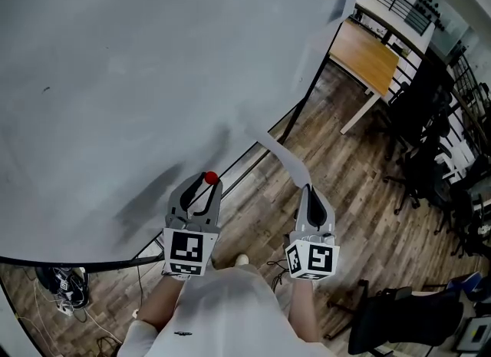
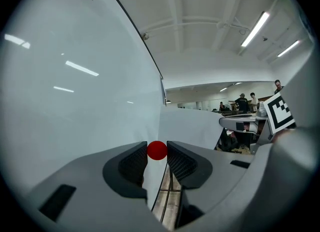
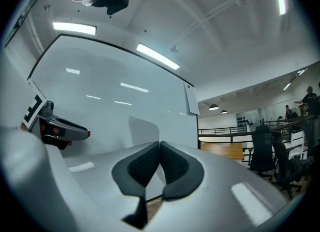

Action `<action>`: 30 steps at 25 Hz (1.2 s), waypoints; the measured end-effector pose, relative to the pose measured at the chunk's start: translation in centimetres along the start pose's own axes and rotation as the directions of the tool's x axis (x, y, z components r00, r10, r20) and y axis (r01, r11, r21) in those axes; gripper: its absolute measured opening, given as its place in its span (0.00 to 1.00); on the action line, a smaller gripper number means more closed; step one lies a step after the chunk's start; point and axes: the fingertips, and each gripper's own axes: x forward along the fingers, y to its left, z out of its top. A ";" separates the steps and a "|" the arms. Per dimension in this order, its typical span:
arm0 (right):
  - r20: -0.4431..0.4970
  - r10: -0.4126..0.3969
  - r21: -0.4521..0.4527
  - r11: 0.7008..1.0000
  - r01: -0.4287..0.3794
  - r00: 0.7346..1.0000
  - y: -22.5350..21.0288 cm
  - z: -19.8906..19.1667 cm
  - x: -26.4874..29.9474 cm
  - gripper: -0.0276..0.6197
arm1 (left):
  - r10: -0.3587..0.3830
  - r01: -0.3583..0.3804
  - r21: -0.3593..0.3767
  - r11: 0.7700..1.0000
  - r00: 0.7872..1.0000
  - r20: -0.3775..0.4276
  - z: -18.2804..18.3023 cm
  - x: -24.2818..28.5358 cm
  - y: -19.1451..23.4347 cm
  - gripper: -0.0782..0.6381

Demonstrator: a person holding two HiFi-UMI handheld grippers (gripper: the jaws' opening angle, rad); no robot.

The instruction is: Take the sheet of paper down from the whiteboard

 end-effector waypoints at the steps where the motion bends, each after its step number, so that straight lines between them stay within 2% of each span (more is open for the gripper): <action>1: -0.001 0.001 0.000 1.000 -0.001 1.000 0.0 0.0 0.1 0.06 | -0.001 0.001 -0.001 1.000 1.000 0.000 -0.1 0.1 0.0 0.28; 30: 0.009 0.025 0.001 1.000 -0.025 1.000 0.6 0.4 2.3 0.06 | -0.015 0.015 -0.002 1.000 1.000 0.028 0.4 0.9 0.2 0.28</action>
